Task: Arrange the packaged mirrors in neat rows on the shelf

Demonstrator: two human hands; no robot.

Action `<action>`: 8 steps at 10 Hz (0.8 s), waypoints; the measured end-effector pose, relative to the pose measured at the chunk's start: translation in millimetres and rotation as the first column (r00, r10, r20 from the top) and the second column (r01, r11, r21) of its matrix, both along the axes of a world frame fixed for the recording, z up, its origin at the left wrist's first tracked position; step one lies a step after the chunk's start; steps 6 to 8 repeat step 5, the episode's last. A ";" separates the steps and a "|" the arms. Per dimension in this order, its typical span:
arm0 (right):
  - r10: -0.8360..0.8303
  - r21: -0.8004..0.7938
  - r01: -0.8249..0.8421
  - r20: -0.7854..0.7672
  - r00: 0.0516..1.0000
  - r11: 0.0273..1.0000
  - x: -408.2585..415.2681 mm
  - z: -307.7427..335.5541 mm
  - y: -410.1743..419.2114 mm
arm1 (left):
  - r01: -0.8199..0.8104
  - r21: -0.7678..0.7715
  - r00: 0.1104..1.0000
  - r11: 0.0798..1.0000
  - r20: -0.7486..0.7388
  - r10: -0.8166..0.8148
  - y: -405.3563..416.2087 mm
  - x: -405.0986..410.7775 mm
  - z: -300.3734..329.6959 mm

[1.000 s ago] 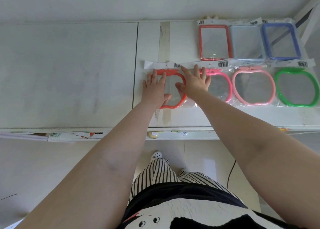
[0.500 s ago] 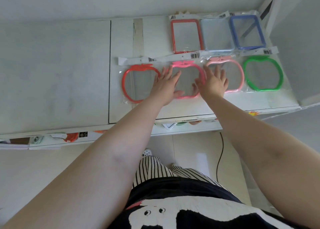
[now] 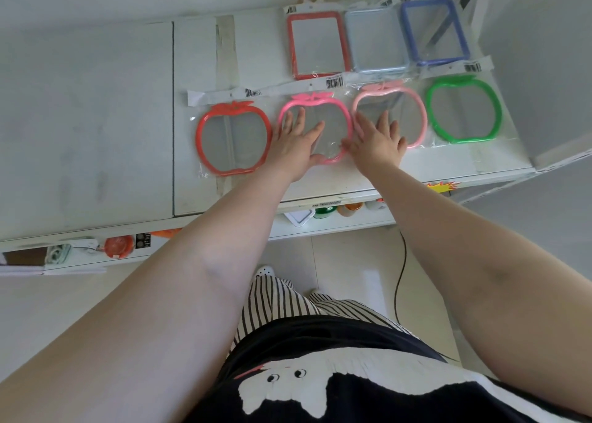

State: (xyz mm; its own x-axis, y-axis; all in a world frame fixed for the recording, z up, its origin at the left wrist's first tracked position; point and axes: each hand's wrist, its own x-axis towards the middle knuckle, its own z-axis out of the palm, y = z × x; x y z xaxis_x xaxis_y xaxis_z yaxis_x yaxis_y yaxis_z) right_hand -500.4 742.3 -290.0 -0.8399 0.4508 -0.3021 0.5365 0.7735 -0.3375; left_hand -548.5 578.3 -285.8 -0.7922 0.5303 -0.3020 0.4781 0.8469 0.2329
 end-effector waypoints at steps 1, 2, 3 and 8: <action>0.004 0.003 -0.004 -0.011 1.000 1.000 -0.2 -0.5 0.8 | -0.014 0.003 1.000 1.000 -0.012 0.014 1.6 1.5 -1.0; 0.003 0.011 -0.003 -0.010 1.000 1.000 -1.1 0.2 0.8 | -0.023 0.007 1.000 1.000 -0.019 0.024 2.5 1.5 -1.7; -0.006 0.039 0.008 -0.042 0.999 0.999 -1.4 1.8 0.7 | -0.042 0.012 0.998 0.999 -0.038 0.042 3.8 -0.3 -2.1; -0.005 0.058 0.019 -0.226 0.974 0.998 1.8 14.0 -1.5 | -0.145 0.188 0.974 0.971 -0.148 0.174 1.9 2.1 9.7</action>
